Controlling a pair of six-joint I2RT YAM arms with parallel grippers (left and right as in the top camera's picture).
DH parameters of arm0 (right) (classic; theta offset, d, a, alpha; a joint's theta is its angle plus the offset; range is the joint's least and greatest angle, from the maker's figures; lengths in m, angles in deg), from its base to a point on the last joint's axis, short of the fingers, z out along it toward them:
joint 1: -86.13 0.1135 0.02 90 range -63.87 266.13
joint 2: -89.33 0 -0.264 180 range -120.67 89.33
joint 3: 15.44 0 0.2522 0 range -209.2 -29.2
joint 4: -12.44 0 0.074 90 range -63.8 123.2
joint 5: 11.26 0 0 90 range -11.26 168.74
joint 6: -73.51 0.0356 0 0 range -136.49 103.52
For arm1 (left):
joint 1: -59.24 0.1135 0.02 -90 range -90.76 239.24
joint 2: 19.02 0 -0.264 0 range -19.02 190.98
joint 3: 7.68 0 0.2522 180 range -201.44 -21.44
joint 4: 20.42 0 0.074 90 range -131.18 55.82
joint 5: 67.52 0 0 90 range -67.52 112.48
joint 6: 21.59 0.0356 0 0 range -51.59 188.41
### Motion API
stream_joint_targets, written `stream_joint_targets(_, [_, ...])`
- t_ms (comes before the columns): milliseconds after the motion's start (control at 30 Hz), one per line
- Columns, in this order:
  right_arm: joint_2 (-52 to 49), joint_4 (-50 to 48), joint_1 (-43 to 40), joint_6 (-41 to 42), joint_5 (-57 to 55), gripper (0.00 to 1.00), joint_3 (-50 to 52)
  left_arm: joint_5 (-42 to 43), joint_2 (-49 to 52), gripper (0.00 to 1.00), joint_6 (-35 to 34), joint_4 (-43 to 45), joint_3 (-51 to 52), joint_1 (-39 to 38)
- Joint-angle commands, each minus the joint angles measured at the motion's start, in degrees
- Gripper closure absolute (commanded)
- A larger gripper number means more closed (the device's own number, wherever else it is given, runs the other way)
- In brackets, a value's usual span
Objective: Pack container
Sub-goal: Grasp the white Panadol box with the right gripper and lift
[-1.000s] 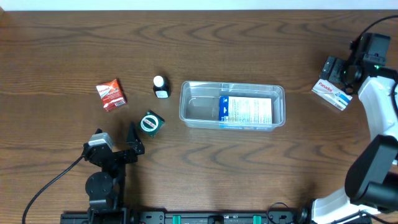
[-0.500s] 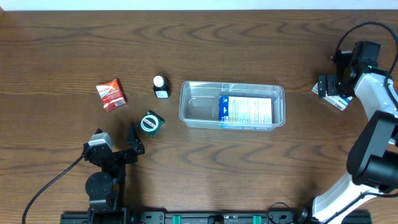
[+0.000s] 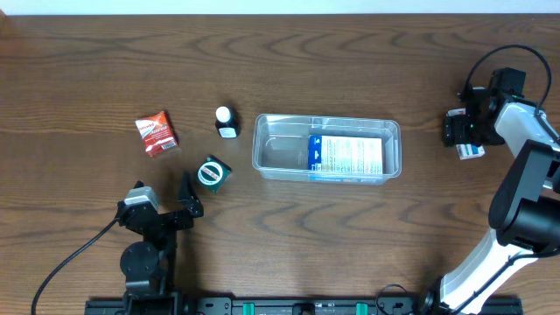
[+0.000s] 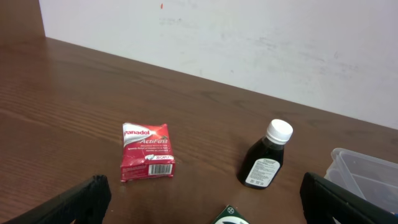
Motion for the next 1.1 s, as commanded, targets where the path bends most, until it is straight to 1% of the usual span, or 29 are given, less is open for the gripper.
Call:
stream_joint_targets(0, [-2.36, 0.13, -0.04, 2.97, -0.15, 0.18, -0.04, -0.48, 0.02, 0.02, 0.33, -2.14, 1.05, 0.35])
stream_joint_targets(67, [-2.36, -0.09, 0.07, 5.11, -0.09, 0.19, -0.04, -0.50, 0.02, 0.02, 0.33, -2.12, 1.05, 0.35])
stream_joint_targets(133, [-2.36, -0.02, 0.11, 5.46, 0.24, 0.22, -0.04, -0.48, 0.02, 0.02, 0.33, -2.14, 1.05, 0.35])
stream_joint_targets(167, [-2.36, 0.26, 0.11, 5.75, 0.24, 0.20, -0.04, -0.48, 0.02, 0.02, 0.33, -2.14, 1.05, 0.35])
stream_joint_targets(233, [-2.34, 0.70, 0.09, 6.03, 0.24, 0.20, -0.07, -0.48, 0.02, 0.02, 0.33, -2.14, 1.05, 0.35])
stream_joint_targets(267, [-2.34, 0.92, 0.09, 6.03, 0.26, 0.23, -0.07, -0.48, 0.02, 0.02, 0.33, -2.14, 1.05, 0.35])
stream_joint_targets(333, [-2.27, 1.11, 0.15, 6.56, 0.26, 0.34, -0.09, -0.48, 0.02, 0.02, 0.33, -2.14, 1.05, 0.35])
stream_joint_targets(367, [-2.23, 1.11, 0.22, 7.30, 0.26, 0.43, -0.11, -0.50, 0.02, 0.02, 0.33, -2.14, 1.05, 0.35])
stream_joint_targets(433, [-2.01, 1.11, 0.35, 8.35, 0.24, 0.54, -0.15, -0.48, 0.02, 0.02, 0.33, -2.12, 1.05, 0.35])
stream_joint_targets(467, [-1.90, 1.14, 0.35, 8.46, 0.26, 0.55, -0.17, -0.50, 0.02, 0.02, 0.33, -2.14, 1.05, 0.35])
stream_joint_targets(667, [-0.11, 2.36, 0.35, 8.66, 0.28, 0.59, -0.44, -0.48, 0.02, 0.02, 0.33, -2.14, 1.05, 0.35])
stream_joint_targets(800, [3.15, 3.52, 0.37, 10.54, 1.22, 0.61, -1.68, -0.48, 0.02, 0.02, 0.33, -2.14, 1.05, 0.35])
stream_joint_targets(1067, [14.23, 7.61, 3.04, 10.47, 10.12, 0.60, -5.44, -0.50, 0.02, 0.02, 0.31, -2.14, 1.05, 0.35])
